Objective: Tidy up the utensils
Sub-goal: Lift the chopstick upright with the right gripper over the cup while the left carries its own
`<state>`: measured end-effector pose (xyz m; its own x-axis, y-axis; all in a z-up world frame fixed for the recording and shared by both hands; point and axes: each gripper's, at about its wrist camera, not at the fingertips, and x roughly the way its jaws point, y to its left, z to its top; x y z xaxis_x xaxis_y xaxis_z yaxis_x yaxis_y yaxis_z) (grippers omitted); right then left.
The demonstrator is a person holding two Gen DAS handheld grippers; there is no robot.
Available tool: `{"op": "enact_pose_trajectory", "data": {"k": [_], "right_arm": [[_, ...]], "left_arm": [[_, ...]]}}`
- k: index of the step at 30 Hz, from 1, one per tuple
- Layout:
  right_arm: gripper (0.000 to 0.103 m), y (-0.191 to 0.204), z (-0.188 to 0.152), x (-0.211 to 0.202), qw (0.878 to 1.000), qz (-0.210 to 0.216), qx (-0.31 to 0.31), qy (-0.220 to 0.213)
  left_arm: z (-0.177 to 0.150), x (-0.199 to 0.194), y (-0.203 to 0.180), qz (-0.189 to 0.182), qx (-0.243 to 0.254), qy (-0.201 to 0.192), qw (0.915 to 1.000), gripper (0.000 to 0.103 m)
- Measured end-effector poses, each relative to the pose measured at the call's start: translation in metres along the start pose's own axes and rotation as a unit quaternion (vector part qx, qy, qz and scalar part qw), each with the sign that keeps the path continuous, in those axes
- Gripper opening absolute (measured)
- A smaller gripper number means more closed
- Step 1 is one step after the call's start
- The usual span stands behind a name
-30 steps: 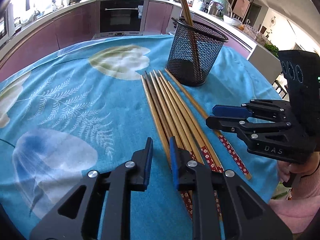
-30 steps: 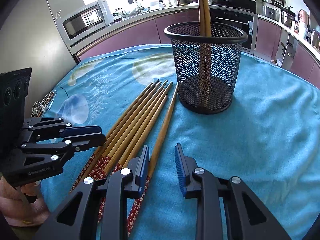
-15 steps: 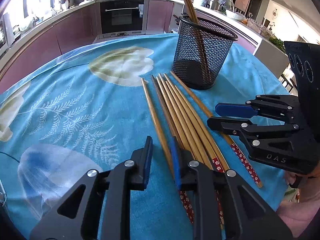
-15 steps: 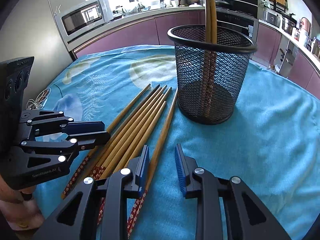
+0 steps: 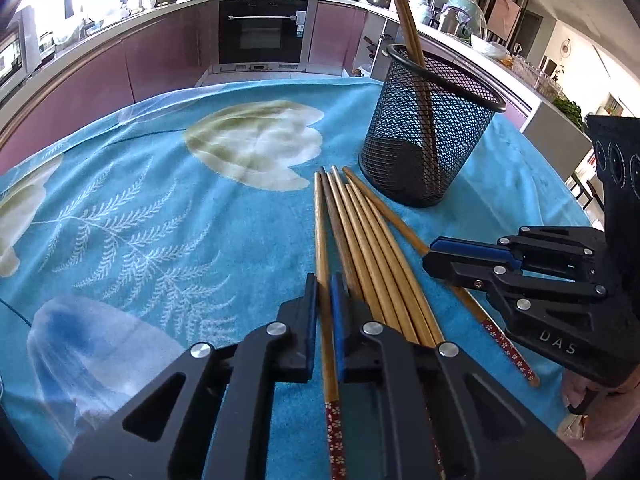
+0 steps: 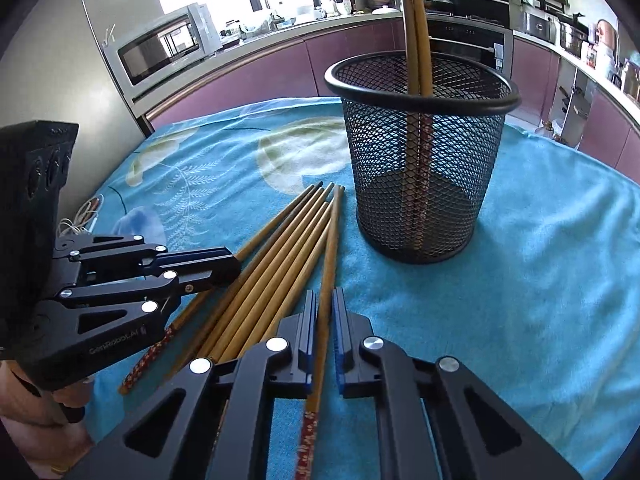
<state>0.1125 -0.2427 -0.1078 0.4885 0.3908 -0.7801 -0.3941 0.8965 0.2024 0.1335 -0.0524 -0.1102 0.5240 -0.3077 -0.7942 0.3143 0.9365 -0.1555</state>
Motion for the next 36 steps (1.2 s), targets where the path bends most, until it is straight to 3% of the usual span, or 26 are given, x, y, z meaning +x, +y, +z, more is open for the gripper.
{"op": "enact_pose_trajectory", "data": {"k": [9, 18, 29, 36], "right_arm": [[0.006, -0.002, -0.001, -0.02, 0.999, 0.037, 0.009, -0.017], [0.006, -0.004, 0.0, -0.053, 0.995, 0.081, 0.009, -0.058], [0.006, -0.018, 0.008, -0.098, 0.988, 0.089, 0.021, -0.127], [0.006, -0.023, 0.024, -0.12, 0.983, 0.081, 0.014, -0.164]], "left_arm": [[-0.003, -0.024, 0.001, -0.021, -0.009, -0.023, 0.9995, 0.007], [0.002, -0.065, -0.001, -0.068, -0.006, -0.059, 0.9959, 0.007], [0.011, -0.12, 0.002, -0.135, -0.015, -0.116, 0.9839, 0.007], [0.033, -0.141, -0.003, -0.15, -0.015, -0.157, 0.9759, 0.007]]}}
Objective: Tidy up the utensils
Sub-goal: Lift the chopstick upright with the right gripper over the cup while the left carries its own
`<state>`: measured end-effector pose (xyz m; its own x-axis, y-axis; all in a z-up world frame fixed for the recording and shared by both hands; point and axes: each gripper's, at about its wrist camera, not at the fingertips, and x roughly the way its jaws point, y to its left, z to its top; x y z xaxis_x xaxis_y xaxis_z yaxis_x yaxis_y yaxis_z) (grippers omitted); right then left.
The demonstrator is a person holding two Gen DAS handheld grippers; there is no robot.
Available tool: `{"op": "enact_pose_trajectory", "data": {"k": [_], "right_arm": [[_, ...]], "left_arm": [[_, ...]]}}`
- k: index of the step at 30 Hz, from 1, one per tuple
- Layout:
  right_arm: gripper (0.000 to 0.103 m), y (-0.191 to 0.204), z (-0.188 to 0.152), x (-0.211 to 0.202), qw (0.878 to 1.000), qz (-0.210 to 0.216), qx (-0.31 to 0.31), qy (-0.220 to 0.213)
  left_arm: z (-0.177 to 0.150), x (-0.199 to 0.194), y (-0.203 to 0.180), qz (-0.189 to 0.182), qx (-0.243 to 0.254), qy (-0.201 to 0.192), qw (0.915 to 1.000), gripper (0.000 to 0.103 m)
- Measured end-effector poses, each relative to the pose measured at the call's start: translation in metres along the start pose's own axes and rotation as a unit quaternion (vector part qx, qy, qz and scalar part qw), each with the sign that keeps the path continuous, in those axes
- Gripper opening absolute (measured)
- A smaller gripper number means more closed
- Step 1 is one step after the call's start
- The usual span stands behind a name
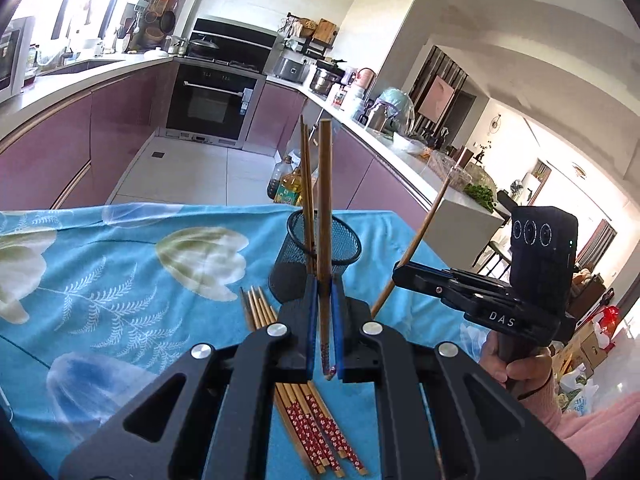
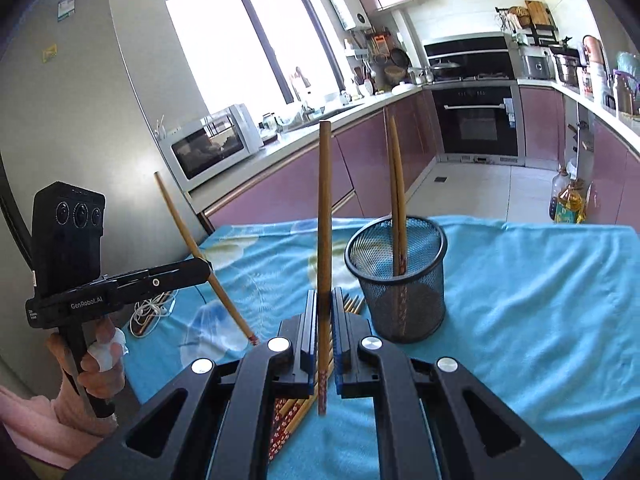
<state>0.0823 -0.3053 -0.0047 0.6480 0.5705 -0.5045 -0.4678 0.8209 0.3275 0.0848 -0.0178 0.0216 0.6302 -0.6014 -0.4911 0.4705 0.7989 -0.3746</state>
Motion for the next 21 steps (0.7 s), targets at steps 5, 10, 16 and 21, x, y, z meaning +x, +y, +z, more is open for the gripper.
{"op": "enact_pose_trajectory", "data": {"k": [5, 10, 16, 21], "right_arm": [[0.006, -0.004, 0.022, -0.009, 1.0, -0.009, -0.01, -0.026], [0.006, -0.003, 0.043, -0.019, 0.998, -0.019, -0.027, -0.047], [0.006, -0.005, 0.068, -0.03, 0.996, -0.034, -0.04, -0.074], [0.006, -0.011, 0.085, -0.028, 0.993, -0.056, -0.05, -0.088]], "left_arm": [[0.024, 0.004, -0.008, -0.004, 0.007, -0.026, 0.9996, 0.007], [0.048, 0.01, -0.018, 0.0, 0.02, -0.043, 0.9989, 0.007], [0.077, 0.013, -0.031, 0.003, 0.036, -0.066, 0.9972, 0.007], [0.095, 0.017, -0.037, 0.018, 0.047, -0.082, 0.9954, 0.007]]}}
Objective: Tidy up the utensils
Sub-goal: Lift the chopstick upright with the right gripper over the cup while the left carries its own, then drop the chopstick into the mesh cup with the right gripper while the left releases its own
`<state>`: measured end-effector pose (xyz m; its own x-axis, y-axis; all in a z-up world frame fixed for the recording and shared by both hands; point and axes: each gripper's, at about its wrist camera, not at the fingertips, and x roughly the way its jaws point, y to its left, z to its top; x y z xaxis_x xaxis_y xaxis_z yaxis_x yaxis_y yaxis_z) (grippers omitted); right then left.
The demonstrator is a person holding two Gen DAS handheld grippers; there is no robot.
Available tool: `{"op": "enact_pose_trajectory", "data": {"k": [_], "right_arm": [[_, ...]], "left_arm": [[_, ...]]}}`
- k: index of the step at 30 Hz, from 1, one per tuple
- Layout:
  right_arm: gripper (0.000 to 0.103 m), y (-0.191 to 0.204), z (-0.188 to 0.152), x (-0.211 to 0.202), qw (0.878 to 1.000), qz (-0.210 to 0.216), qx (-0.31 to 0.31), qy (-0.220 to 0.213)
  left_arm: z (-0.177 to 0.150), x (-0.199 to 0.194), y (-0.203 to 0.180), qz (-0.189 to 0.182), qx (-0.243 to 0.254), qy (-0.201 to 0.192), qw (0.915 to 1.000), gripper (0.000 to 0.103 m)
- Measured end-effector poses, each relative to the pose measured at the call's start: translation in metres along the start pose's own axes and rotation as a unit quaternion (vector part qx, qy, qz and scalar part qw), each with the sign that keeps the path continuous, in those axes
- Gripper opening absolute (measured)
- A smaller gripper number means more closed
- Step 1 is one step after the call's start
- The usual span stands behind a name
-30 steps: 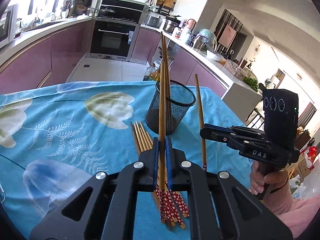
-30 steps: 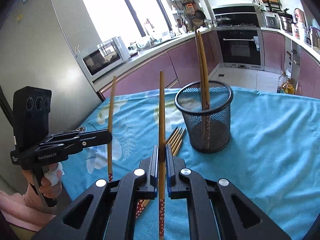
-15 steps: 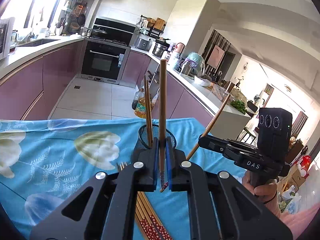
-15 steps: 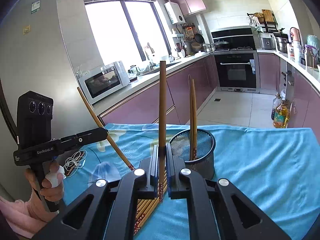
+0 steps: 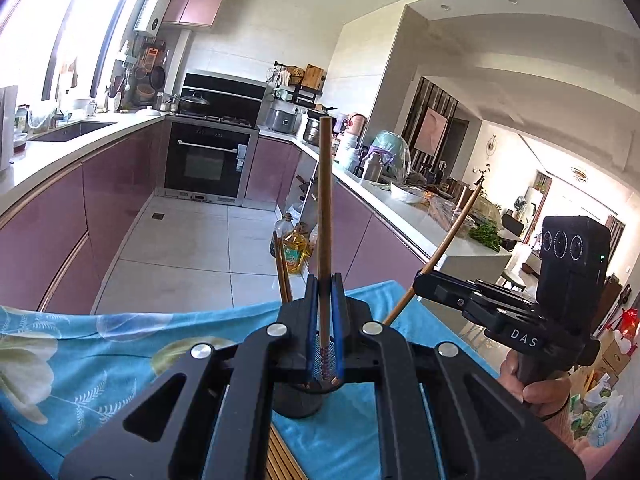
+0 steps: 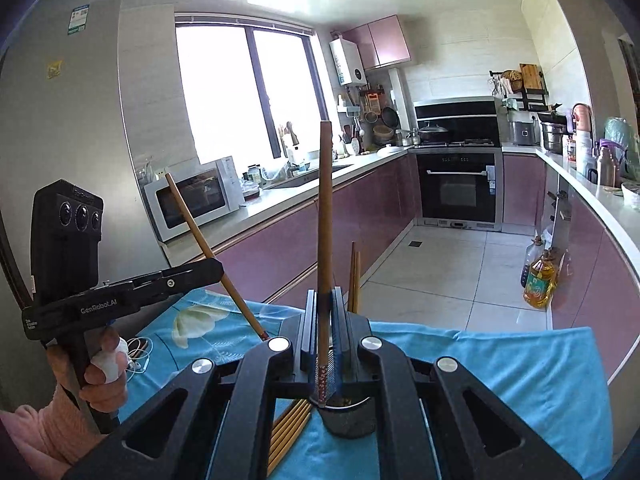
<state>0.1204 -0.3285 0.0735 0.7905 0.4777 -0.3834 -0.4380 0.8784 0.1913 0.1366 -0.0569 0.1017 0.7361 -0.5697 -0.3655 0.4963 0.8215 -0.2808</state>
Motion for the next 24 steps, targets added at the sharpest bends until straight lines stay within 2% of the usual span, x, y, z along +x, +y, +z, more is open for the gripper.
{"op": "enact_pose_trajectory", "data": {"k": [5, 10, 18, 24], "right_arm": [[0.006, -0.008, 0.001, 0.019, 1.0, -0.013, -0.005, 0.019], [0.006, -0.01, -0.011, 0.045, 0.998, -0.019, -0.007, 0.059], [0.006, -0.011, -0.027, 0.074, 0.993, -0.023, -0.005, 0.119], [0.006, -0.013, -0.034, 0.091, 0.989, -0.03, -0.003, 0.147]], "left_arm": [[0.006, 0.013, -0.001, 0.017, 0.009, 0.009, 0.9998, 0.007], [-0.011, 0.043, 0.003, 0.035, 0.022, 0.058, 0.9975, 0.007], [-0.042, 0.084, 0.008, 0.038, 0.037, 0.129, 0.9903, 0.007], [-0.047, 0.098, 0.013, 0.046, 0.039, 0.136, 0.9889, 0.007]]}}
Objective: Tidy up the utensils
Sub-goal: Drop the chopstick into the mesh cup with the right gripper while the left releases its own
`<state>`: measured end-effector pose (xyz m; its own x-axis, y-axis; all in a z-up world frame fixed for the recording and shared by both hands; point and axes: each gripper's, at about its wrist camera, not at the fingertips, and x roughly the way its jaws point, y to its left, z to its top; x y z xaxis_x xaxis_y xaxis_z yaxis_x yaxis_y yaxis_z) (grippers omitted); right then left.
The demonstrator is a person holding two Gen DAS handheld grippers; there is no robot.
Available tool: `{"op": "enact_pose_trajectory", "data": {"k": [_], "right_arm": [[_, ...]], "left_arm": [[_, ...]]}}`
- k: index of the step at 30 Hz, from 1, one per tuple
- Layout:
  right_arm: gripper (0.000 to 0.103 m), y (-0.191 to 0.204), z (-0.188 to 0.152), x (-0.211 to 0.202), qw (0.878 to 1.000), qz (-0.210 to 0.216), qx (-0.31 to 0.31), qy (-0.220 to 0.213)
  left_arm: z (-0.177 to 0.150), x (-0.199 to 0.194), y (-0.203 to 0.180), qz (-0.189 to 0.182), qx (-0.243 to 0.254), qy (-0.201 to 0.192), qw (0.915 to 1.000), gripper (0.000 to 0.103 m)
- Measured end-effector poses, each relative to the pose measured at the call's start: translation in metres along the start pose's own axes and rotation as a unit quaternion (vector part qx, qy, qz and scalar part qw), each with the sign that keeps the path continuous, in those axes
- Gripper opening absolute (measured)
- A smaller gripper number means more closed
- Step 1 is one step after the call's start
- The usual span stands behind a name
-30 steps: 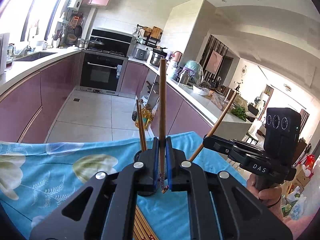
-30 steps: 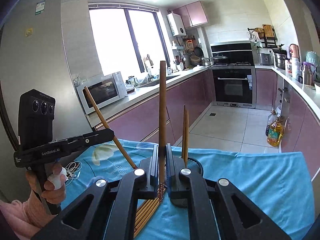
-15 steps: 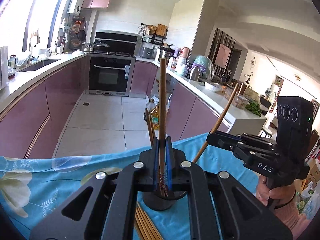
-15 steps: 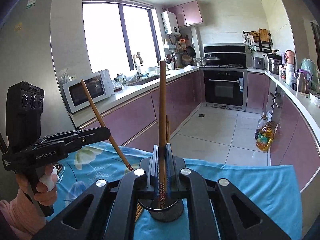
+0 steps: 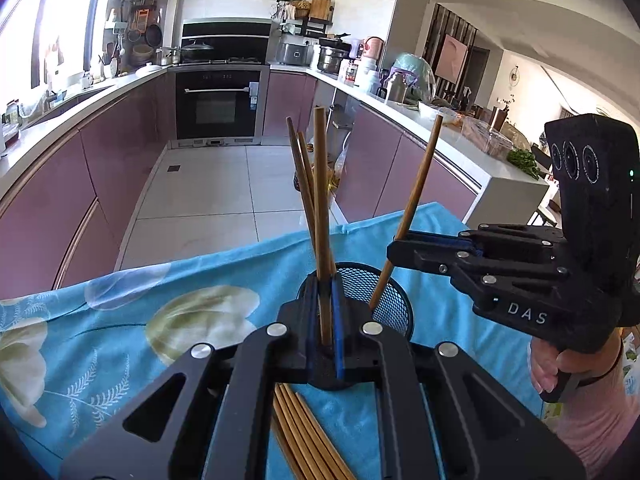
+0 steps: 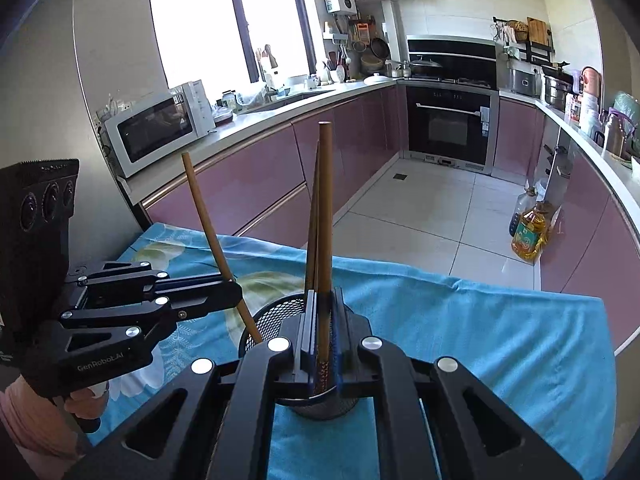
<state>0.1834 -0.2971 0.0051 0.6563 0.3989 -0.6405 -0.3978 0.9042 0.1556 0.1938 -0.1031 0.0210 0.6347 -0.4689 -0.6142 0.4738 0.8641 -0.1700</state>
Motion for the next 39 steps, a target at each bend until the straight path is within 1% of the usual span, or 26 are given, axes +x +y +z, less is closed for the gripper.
{"op": "enact_pose_trajectory", "data": {"k": [5, 9, 10, 12, 14, 16, 17, 20, 22, 23, 25, 28, 29, 32, 37, 39], "right_arm": [[0.007, 0.001, 0.003, 0.006, 1.0, -0.001, 0.008, 0.004], [0.009, 0.002, 0.003, 0.004, 1.0, 0.001, 0.011, -0.001], [0.01, 0.002, 0.002, 0.003, 1.0, 0.002, 0.012, -0.003], [0.017, 0.002, 0.0, 0.0, 1.0, 0.004, 0.012, -0.008], [0.02, 0.002, -0.003, -0.003, 1.0, 0.007, 0.015, -0.011], [0.028, 0.002, -0.006, -0.005, 1.0, 0.01, 0.018, -0.016], [0.032, 0.002, -0.007, -0.007, 1.0, 0.012, 0.019, -0.018], [0.034, 0.004, -0.012, -0.012, 0.999, 0.019, 0.02, -0.025], [0.039, 0.008, -0.017, -0.018, 0.999, 0.021, 0.019, -0.033], [0.041, 0.011, -0.02, -0.022, 0.999, 0.024, 0.016, -0.037], [0.043, 0.018, -0.028, -0.029, 0.999, 0.029, 0.008, -0.045], [0.047, 0.03, -0.042, -0.039, 0.998, 0.045, -0.005, -0.051], [0.049, 0.035, -0.048, -0.041, 0.997, 0.051, -0.009, -0.049], [0.049, 0.048, -0.065, -0.04, 0.997, 0.062, -0.02, -0.034], [0.049, 0.062, -0.096, -0.02, 0.997, 0.076, -0.018, 0.018], [0.049, 0.067, -0.109, -0.009, 0.996, 0.072, -0.018, 0.039]], "left_arm": [[0.004, 0.008, 0.0, 0.003, 0.002, 0.004, 1.0, 0.008], [0.003, 0.01, 0.0, 0.007, -0.002, 0.003, 1.0, 0.008], [0.001, 0.009, 0.0, 0.005, -0.004, 0.003, 1.0, 0.01], [-0.002, 0.008, 0.002, 0.004, -0.008, 0.004, 1.0, 0.01], [-0.007, 0.004, 0.003, 0.007, -0.011, -0.001, 0.9999, 0.014], [-0.013, -0.002, 0.004, 0.009, -0.018, -0.01, 0.9998, 0.024], [-0.016, -0.006, 0.006, 0.009, -0.022, -0.014, 0.9996, 0.025], [-0.026, -0.018, 0.008, 0.014, -0.026, -0.029, 0.9991, 0.031], [-0.035, -0.03, 0.011, 0.022, -0.027, -0.043, 0.9985, 0.041], [-0.04, -0.035, 0.012, 0.023, -0.028, -0.048, 0.9982, 0.043], [-0.046, -0.045, 0.017, 0.029, -0.03, -0.054, 0.9977, 0.049], [-0.061, -0.056, 0.018, 0.048, -0.02, -0.054, 0.9972, 0.052], [-0.067, -0.058, 0.018, 0.053, -0.016, -0.052, 0.9971, 0.052], [-0.087, -0.06, 0.019, 0.056, -0.01, -0.036, 0.9977, 0.053], [-0.123, -0.057, 0.026, 0.051, -0.023, 0.002, 0.9984, 0.053], [-0.137, -0.055, 0.029, 0.048, -0.03, 0.014, 0.9983, 0.052]]}}
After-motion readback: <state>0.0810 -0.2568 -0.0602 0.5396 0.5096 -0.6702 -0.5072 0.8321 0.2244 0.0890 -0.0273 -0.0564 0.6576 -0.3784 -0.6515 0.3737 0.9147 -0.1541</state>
